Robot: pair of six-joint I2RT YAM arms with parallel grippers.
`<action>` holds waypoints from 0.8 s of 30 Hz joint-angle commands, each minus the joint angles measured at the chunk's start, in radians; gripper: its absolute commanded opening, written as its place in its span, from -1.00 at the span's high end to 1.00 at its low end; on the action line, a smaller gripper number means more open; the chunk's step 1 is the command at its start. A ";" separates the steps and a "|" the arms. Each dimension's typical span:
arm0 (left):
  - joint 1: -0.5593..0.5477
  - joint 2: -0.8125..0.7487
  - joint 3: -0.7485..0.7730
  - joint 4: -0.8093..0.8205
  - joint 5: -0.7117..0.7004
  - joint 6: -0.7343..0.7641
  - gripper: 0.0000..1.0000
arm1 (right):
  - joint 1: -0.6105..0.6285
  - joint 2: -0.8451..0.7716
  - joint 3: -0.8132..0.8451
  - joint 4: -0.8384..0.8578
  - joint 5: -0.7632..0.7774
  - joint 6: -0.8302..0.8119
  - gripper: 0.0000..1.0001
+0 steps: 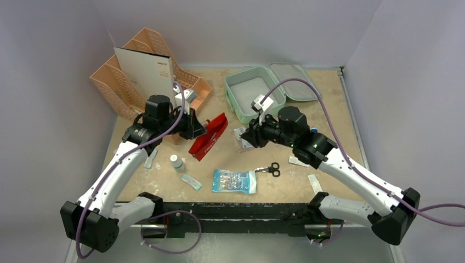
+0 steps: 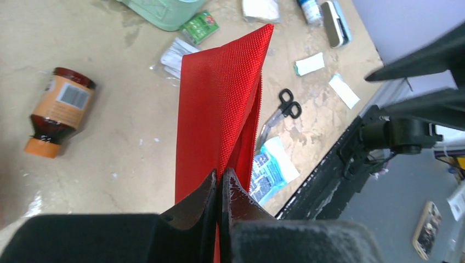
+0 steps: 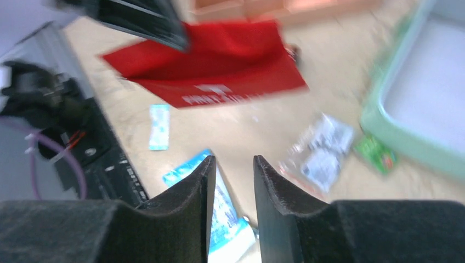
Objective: Organize the medicine kit
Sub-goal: Place the medical item at the medicine pouch, then move the medical item to the center of the board.
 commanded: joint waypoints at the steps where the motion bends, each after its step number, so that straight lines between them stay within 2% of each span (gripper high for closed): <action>1: -0.002 -0.050 0.032 0.001 -0.096 0.029 1.00 | -0.032 -0.030 -0.072 -0.154 0.459 0.263 0.29; 3: -0.002 -0.059 0.031 0.000 -0.104 0.029 1.00 | -0.070 -0.030 -0.085 -0.230 0.527 0.354 0.29; 7: -0.002 -0.075 0.031 -0.008 -0.124 0.035 1.00 | -0.155 -0.065 -0.170 -0.252 0.497 0.521 0.35; 10: -0.003 -0.086 0.030 -0.011 -0.133 0.039 1.00 | -0.194 -0.062 -0.201 -0.321 0.570 0.637 0.31; 17: -0.003 -0.098 0.030 -0.012 -0.134 0.042 1.00 | -0.219 0.102 -0.165 -0.529 0.803 0.797 0.22; 20: -0.003 -0.098 0.030 -0.012 -0.127 0.042 1.00 | -0.222 0.158 -0.176 -0.542 0.825 0.850 0.09; 23: -0.003 -0.098 0.030 -0.012 -0.126 0.044 1.00 | -0.237 0.172 -0.217 -0.524 0.849 0.903 -0.15; 24: -0.003 -0.098 0.030 -0.013 -0.126 0.044 1.00 | -0.249 0.174 -0.228 -0.524 0.850 0.936 -0.17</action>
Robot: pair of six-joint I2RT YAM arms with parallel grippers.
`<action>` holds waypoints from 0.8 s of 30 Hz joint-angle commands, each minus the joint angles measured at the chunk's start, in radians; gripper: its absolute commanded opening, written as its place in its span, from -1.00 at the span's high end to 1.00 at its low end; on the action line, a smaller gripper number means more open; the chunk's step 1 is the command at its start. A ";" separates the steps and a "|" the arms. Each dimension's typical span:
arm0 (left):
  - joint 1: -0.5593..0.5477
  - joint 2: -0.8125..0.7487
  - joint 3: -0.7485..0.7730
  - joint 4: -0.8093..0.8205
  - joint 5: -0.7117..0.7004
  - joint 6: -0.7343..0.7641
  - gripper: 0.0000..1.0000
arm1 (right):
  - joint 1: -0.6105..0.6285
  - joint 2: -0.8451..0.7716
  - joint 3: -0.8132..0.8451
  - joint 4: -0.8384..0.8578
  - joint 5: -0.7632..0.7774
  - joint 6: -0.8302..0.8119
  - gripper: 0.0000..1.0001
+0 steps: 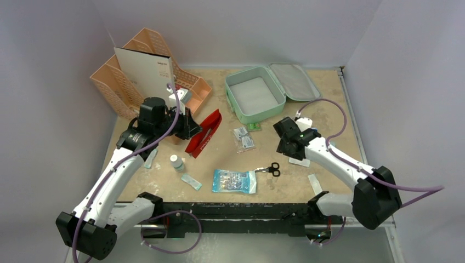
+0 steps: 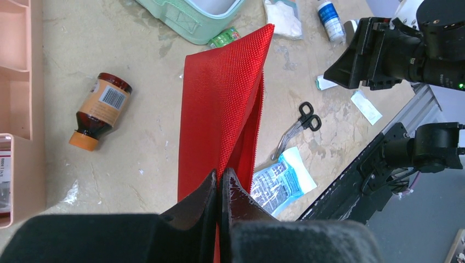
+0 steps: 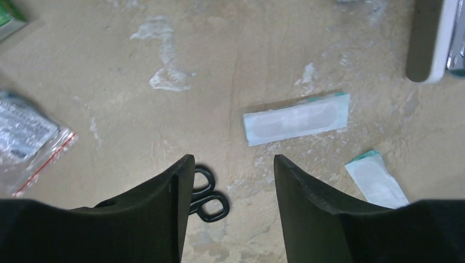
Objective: Organize the medicine kit
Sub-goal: Move the medical item to the center of the board.
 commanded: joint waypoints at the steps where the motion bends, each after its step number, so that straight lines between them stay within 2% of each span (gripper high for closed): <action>1: -0.003 -0.019 0.031 0.013 0.005 0.027 1.00 | -0.039 -0.007 -0.034 -0.049 0.091 0.167 -0.18; 10: -0.003 -0.013 0.030 0.015 0.014 0.023 1.00 | -0.162 0.027 -0.062 -0.041 0.029 0.252 -0.13; 24: -0.003 -0.008 0.029 0.015 0.014 0.023 1.00 | -0.203 0.082 -0.142 0.123 -0.078 0.210 -0.11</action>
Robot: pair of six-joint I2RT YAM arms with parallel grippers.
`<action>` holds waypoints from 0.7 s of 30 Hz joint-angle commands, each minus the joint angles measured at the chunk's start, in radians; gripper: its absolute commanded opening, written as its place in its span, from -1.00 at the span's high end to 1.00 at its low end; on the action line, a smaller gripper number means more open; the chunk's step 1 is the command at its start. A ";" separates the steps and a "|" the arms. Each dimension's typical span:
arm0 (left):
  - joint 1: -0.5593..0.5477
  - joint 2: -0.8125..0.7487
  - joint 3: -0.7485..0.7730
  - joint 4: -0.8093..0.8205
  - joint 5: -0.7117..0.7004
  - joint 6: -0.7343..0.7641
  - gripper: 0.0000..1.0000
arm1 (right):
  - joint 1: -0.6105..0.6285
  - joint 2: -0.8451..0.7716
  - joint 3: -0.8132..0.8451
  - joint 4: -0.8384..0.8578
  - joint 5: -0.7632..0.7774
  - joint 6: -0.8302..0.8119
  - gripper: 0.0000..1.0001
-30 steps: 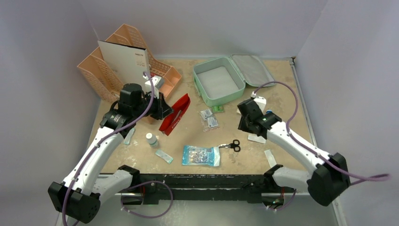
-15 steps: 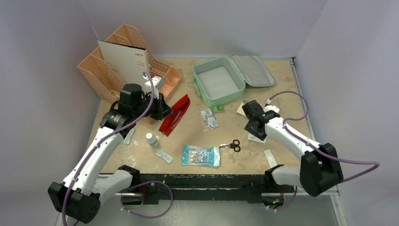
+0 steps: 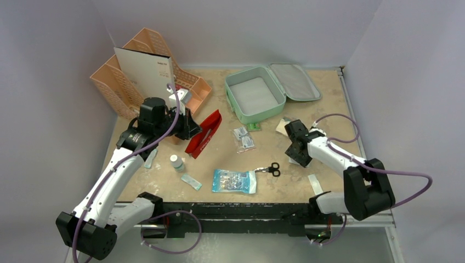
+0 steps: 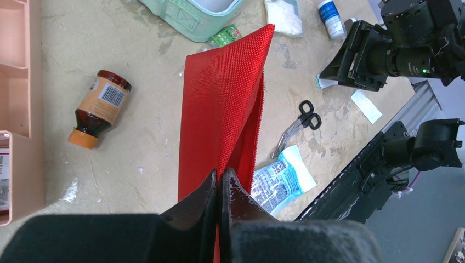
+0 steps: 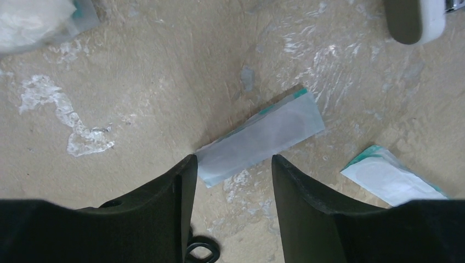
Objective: Organize the medicine kit
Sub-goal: Move the medical item to the center of the board.
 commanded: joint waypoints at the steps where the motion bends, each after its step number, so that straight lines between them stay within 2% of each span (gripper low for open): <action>1: -0.003 -0.008 0.027 0.022 0.014 0.023 1.00 | -0.003 0.002 -0.020 0.073 -0.044 -0.005 -0.11; 7: -0.003 -0.007 0.027 0.022 0.015 0.022 1.00 | -0.002 0.032 -0.010 0.155 -0.161 0.013 -0.06; 16: -0.003 -0.005 0.023 0.017 0.018 0.025 1.00 | -0.001 0.136 0.063 0.378 -0.370 0.027 0.05; 21: -0.003 -0.004 0.023 0.018 0.015 0.026 1.00 | -0.001 0.119 0.122 0.412 -0.465 0.016 0.05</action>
